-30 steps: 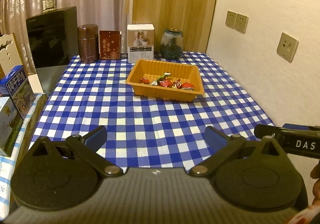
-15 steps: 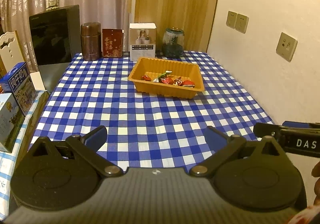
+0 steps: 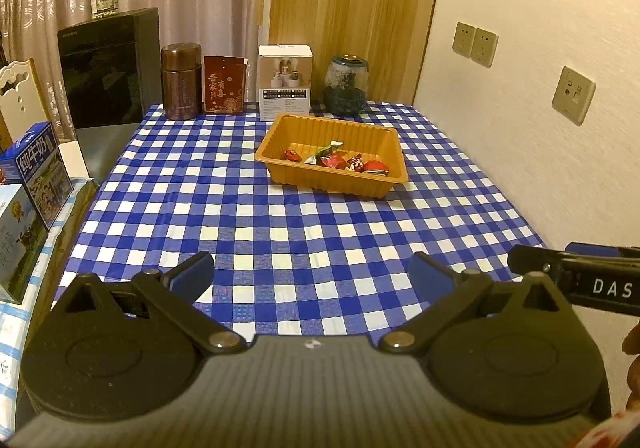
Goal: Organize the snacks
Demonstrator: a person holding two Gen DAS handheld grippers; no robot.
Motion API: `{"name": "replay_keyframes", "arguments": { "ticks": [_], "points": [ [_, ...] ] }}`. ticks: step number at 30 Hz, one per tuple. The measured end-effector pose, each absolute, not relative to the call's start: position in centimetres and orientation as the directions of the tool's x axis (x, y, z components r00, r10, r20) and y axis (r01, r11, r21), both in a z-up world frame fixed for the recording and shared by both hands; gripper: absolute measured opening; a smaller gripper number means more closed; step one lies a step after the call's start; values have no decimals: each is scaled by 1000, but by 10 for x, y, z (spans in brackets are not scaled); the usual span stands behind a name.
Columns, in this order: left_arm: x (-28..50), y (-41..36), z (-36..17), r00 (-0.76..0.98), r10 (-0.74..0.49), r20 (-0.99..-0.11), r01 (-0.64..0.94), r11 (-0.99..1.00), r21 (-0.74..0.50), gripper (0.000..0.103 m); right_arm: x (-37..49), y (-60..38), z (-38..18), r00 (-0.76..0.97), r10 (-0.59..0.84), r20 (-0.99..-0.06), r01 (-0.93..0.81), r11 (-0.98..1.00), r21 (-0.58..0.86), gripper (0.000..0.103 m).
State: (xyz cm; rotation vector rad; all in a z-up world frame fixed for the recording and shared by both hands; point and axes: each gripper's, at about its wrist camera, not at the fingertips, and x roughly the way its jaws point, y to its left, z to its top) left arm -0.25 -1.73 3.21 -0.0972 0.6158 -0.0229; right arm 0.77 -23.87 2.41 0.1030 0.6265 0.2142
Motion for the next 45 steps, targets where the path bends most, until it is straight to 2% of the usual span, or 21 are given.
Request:
{"name": "replay_keyframes", "arguments": {
  "ticks": [45],
  "points": [
    [-2,-23,29,813,-58,-580,-3,995,-104,103,10,-241,23,788,233,-570,-171,972,162,78]
  ]
}}
